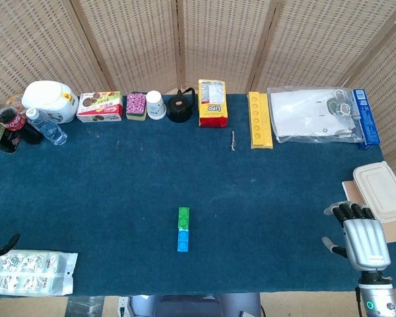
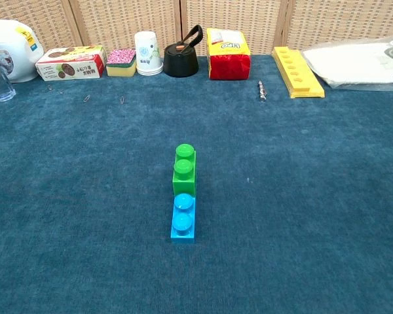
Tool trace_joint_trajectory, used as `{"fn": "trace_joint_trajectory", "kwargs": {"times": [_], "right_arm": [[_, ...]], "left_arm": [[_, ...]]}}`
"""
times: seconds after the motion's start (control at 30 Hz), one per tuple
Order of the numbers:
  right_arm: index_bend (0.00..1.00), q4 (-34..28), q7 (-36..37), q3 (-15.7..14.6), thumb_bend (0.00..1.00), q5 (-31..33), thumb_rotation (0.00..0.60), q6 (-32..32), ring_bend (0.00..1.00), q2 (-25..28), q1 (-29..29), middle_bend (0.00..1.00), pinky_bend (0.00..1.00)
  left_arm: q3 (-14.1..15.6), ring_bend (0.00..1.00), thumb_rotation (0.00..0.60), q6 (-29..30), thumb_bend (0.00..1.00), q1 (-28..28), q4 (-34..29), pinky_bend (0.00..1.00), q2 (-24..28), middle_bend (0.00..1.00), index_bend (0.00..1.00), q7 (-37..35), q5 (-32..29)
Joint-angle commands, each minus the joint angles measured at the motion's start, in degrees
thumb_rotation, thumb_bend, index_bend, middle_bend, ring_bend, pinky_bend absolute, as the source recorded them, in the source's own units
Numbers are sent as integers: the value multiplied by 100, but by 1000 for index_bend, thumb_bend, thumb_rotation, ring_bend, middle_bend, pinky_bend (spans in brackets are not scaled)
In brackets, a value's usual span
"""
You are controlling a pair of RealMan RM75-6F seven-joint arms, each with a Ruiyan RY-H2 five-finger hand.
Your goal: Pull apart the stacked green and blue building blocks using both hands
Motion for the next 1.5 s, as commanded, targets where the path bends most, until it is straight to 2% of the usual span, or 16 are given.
{"fn": "trace_joint_trajectory", "kwargs": {"times": [0.03, 0.57, 0.83, 1.1, 1.3, 1.5], "right_arm": [[387, 15, 6, 4, 12, 6, 600, -10, 289, -10, 9, 360, 255], [387, -4, 68, -32, 11, -61, 600, 51, 289, 7, -28, 360, 259], [387, 54, 484, -24, 12, -132, 600, -137, 291, 69, 99, 360, 283], [387, 318, 1422, 111, 41, -392, 600, -590, 310, 187, 558, 360, 337], [387, 556, 2655, 323, 66, -789, 600, -863, 358, 181, 1104, 378, 398], [387, 906, 3924, 536, 66, -1242, 600, -1415, 366, 121, 1967, 386, 407]], "left_arm": [[7, 0, 511, -15, 242, -6, 0, 30, -2, 82, 86, 3, 3], [19, 0, 503, 62, 241, 31, 41, 30, 45, 82, 86, -63, 46], [-16, 0, 509, 125, 241, 49, 11, 30, 106, 82, 85, -72, 25], [-33, 0, 513, 78, 242, 15, -69, 30, 205, 82, 85, -88, 21], [-44, 0, 505, 69, 241, 17, -117, 30, 249, 82, 85, -34, -30], [-57, 0, 508, 59, 242, 29, -237, 29, 332, 82, 86, 115, -126]]}}
